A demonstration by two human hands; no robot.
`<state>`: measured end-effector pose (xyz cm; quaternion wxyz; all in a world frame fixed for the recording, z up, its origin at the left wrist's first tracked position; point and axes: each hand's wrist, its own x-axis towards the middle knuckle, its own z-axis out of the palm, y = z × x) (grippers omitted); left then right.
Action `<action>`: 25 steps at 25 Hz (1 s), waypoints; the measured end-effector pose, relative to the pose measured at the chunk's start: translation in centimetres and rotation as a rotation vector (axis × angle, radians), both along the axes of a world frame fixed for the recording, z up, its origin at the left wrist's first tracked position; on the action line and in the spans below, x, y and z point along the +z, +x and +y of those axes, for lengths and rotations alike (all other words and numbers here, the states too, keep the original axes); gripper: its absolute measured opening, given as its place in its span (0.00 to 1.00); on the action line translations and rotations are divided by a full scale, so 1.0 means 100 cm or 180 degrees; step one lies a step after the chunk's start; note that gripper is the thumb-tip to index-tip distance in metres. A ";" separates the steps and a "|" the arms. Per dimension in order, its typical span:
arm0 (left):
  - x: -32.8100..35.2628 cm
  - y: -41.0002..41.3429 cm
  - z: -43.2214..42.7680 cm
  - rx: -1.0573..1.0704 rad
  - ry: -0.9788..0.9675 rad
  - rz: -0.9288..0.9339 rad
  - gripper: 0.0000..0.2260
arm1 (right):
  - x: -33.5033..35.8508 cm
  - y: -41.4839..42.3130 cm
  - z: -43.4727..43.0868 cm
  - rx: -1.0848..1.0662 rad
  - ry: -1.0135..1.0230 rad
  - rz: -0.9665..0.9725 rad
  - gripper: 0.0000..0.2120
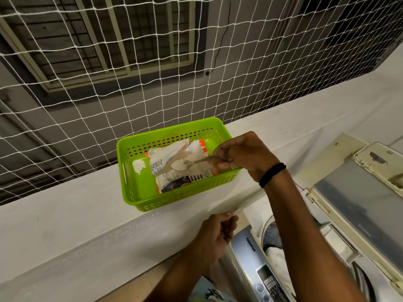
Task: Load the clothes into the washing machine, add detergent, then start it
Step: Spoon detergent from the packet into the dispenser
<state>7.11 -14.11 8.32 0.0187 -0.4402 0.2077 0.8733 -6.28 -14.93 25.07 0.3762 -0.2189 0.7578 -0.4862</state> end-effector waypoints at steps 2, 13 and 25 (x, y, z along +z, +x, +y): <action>0.000 -0.003 0.003 -0.0042 -0.0036 -0.0007 0.09 | 0.001 -0.002 0.011 -0.0177 -0.0115 0.0015 0.07; -0.002 -0.034 0.032 -0.0298 -0.0013 0.0054 0.04 | -0.006 -0.031 0.115 -0.1052 -0.1035 -0.0573 0.08; -0.074 -0.158 0.130 -0.1801 -0.0379 -0.0413 0.04 | -0.109 -0.058 0.339 -0.3887 -0.0734 0.0025 0.08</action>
